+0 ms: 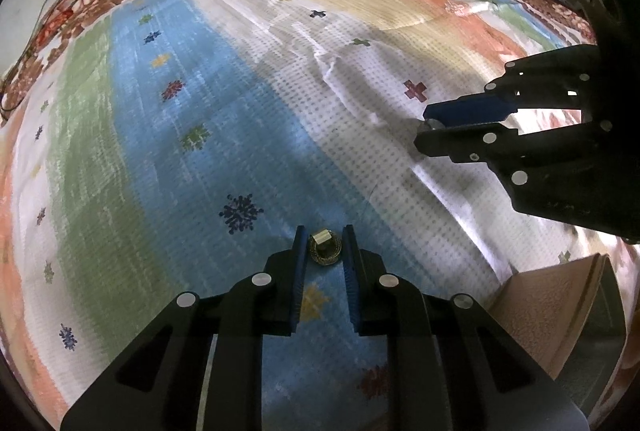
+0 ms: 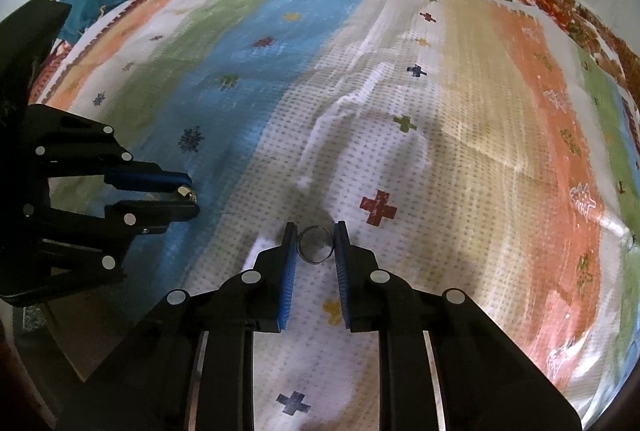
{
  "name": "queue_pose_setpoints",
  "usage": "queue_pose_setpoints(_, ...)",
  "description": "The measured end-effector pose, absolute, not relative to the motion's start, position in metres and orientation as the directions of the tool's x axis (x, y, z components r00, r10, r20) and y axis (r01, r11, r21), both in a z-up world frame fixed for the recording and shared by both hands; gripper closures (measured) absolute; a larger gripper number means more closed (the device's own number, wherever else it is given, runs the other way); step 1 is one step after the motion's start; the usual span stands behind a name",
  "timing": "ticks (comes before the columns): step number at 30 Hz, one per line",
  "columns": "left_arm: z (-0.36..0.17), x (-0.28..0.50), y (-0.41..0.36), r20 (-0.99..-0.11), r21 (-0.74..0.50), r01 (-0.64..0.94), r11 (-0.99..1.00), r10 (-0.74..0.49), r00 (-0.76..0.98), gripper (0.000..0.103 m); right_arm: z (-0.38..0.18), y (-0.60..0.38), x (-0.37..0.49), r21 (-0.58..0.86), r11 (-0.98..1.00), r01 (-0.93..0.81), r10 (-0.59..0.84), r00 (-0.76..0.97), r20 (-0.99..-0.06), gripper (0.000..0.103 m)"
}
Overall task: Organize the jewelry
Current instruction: 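Lift and carry the gold charm and silver ring over the tin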
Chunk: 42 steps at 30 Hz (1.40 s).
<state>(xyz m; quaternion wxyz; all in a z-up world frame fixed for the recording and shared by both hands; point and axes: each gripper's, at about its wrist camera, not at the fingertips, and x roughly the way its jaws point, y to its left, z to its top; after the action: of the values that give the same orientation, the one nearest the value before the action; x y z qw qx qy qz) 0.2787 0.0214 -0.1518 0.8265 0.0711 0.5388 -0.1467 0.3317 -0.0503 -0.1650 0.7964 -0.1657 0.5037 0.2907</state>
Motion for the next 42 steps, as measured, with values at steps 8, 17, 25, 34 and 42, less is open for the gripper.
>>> queue_pose_setpoints(8,-0.143,0.27,0.025,-0.909,-0.03,0.306,0.951,-0.154,0.387,0.087,-0.156,-0.052,0.323,0.014,0.784,-0.621,0.285,0.34,-0.896,0.084)
queue_pose_setpoints(17,-0.112,0.258,0.031,-0.891,-0.013,0.272,0.962,-0.134,0.433,0.086,-0.133,-0.057,0.311,0.023,0.807,-0.59,0.287,0.359,-0.888,0.084)
queue_pose_setpoints(25,-0.085,0.242,0.031,-0.873,-0.011,0.261,0.965,-0.137,0.468,0.086,-0.11,-0.057,0.299,0.017,0.818,-0.576,0.294,0.392,-0.872,0.084)
queue_pose_setpoints(34,-0.065,0.224,0.039,-0.855,-0.046,0.214,0.976,-0.15,0.496,0.086,-0.086,-0.057,0.28,0.035,0.821,-0.57,0.323,0.413,-0.851,0.084)
queue_pose_setpoints(42,-0.05,0.206,0.042,-0.837,-0.086,0.161,0.983,-0.159,0.523,0.086,-0.072,-0.059,0.262,0.046,0.834,-0.551,0.329,0.428,-0.842,0.084)
